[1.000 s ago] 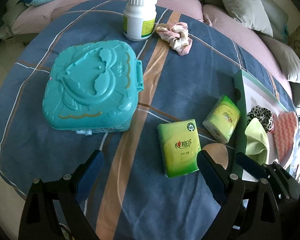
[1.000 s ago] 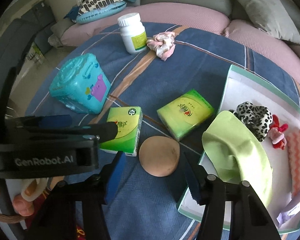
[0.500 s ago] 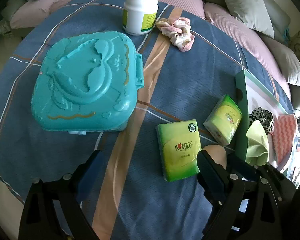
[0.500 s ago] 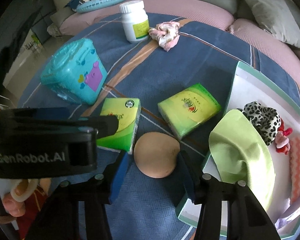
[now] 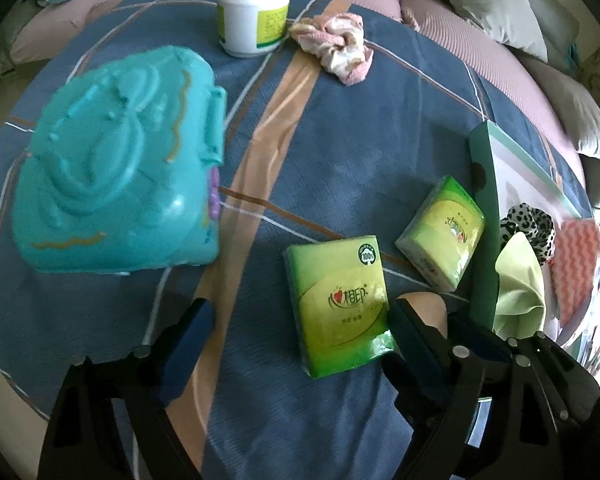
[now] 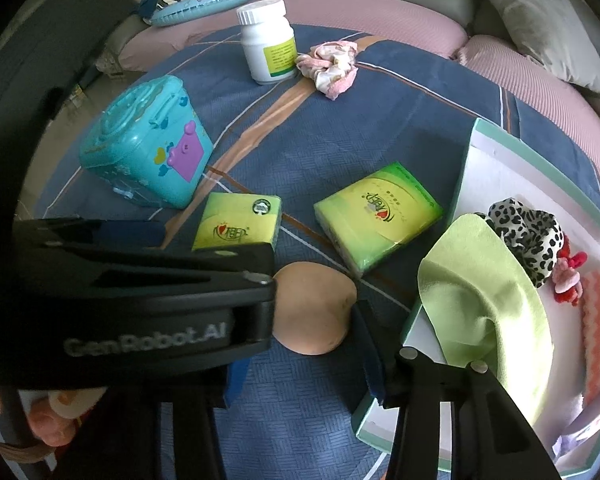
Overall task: Organize soft objects
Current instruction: 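Close the left tool on the green tissue pack while the right tool grasps the beige sponge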
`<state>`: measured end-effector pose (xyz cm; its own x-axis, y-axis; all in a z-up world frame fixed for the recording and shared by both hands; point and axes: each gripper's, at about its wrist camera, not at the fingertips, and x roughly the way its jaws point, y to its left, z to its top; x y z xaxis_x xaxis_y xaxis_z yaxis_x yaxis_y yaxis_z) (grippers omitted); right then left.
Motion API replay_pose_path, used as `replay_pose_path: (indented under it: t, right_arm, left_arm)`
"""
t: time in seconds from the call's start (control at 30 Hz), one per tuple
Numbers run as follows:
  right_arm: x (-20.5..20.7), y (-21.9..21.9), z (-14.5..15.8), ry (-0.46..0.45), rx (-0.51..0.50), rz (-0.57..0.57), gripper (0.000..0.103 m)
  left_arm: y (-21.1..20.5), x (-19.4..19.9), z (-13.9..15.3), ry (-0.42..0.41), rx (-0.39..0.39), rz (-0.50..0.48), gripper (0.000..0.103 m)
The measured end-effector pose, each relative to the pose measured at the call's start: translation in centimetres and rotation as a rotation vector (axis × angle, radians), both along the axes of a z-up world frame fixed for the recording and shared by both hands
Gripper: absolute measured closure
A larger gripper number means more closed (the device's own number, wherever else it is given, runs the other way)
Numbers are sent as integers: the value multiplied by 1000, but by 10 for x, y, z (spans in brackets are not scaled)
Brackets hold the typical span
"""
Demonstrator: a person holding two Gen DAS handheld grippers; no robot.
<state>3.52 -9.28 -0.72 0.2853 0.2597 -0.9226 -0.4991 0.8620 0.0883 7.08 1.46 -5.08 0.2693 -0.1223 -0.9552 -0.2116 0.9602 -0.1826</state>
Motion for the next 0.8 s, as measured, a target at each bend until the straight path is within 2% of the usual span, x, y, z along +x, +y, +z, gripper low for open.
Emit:
replay_pose_path:
  t: [0.57, 0.63, 0.7, 0.77, 0.8]
  right_arm:
    - [0, -2, -1, 4, 5, -2, 53]
    - [0, -2, -2, 4, 4, -2, 53]
    - [0, -2, -2, 4, 3, -2, 53]
    - [0, -1, -3, 3, -2, -2, 53]
    - [0, -1, -4, 3, -4, -2, 53]
  left_arm:
    - [-9, 15, -4, -1, 9, -3, 14]
    - [-11, 16, -5, 2, 21, -8, 26]
    - [-12, 13, -5, 9, 50, -15, 43]
    - [-9, 11, -4, 10, 70, -16, 52]
    - [-7, 10, -4, 10, 66, -14, 52]
